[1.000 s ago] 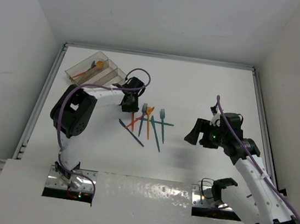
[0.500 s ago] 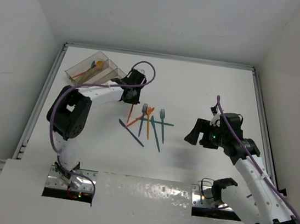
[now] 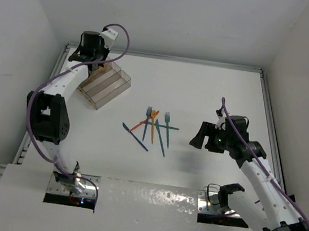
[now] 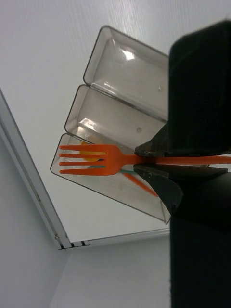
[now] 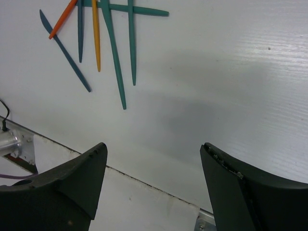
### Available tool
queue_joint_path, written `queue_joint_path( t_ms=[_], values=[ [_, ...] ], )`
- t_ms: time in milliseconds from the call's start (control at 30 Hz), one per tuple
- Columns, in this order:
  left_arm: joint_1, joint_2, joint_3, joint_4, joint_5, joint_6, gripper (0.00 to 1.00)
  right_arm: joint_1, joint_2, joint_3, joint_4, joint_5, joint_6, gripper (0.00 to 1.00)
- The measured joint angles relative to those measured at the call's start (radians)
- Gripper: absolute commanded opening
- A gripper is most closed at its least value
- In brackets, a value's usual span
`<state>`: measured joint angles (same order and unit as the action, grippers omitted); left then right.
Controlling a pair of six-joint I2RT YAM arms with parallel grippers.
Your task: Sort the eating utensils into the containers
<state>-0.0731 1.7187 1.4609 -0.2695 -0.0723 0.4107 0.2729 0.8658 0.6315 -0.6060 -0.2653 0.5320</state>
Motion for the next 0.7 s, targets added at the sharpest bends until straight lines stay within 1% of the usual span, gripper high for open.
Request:
queue_joint_path(
  t_ms=[100,233,333,433,533,567,633,667,700],
  values=[
    [0.024,0.073,0.037,0.006,0.021,0.103,0.00,0.000,0.014,0.000,0.000,0.000,0.000,0.78],
    [0.042,0.153,0.039,0.011,0.048,0.230,0.00,0.000,0.035,0.001,0.000,0.000,0.000,0.78],
    [0.046,0.203,0.039,0.010,0.067,0.298,0.00,0.000,0.056,0.008,-0.004,0.003,-0.001,0.78],
    [0.047,0.246,0.039,0.011,0.078,0.337,0.03,0.000,0.080,0.024,-0.008,0.004,-0.001,0.78],
    [0.047,0.277,0.036,0.012,0.085,0.354,0.14,0.000,0.094,0.037,-0.007,0.004,-0.001,0.78],
    [0.047,0.281,0.032,0.015,0.085,0.356,0.19,0.000,0.098,0.040,-0.008,0.004,-0.001,0.78],
    [0.047,0.282,0.020,0.021,0.085,0.358,0.25,0.000,0.105,0.043,-0.006,0.004,-0.001,0.78],
    [0.047,0.282,0.013,0.029,0.085,0.356,0.31,0.000,0.108,0.043,-0.006,0.004,-0.001,0.78],
    [0.047,0.282,0.008,0.036,0.084,0.354,0.34,0.000,0.111,0.043,-0.006,0.004,-0.001,0.78]
  ],
)
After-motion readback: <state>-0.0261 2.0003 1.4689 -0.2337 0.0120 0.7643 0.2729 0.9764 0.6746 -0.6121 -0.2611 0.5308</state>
